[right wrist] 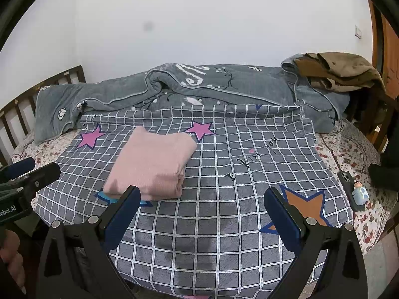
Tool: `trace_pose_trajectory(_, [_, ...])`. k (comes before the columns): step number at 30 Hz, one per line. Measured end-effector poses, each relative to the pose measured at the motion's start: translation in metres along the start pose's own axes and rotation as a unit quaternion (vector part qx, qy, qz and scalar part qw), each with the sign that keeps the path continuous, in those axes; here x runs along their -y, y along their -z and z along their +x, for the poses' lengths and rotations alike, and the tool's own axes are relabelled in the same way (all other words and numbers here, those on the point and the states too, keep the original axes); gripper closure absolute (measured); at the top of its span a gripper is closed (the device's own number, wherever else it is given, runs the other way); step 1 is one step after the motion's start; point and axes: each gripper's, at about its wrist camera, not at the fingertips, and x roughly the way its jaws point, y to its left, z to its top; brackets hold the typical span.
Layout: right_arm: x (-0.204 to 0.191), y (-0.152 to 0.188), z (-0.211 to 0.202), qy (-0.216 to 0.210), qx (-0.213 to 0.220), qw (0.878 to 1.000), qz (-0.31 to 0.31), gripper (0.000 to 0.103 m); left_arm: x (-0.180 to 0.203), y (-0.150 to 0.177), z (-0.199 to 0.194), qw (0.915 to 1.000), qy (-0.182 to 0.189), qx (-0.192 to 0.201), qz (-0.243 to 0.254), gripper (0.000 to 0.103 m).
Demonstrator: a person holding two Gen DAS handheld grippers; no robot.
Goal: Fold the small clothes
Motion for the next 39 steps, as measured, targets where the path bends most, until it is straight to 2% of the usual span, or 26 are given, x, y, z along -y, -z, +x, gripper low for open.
trace_pose_trajectory(39, [-0.0011, -0.0024, -0.0053, 0.000, 0.006, 1.000, -0.001, 0.005, -0.0006, -0.0042, -0.0064, 1.0000, -0.002, 0.004, -0.002, 0.015])
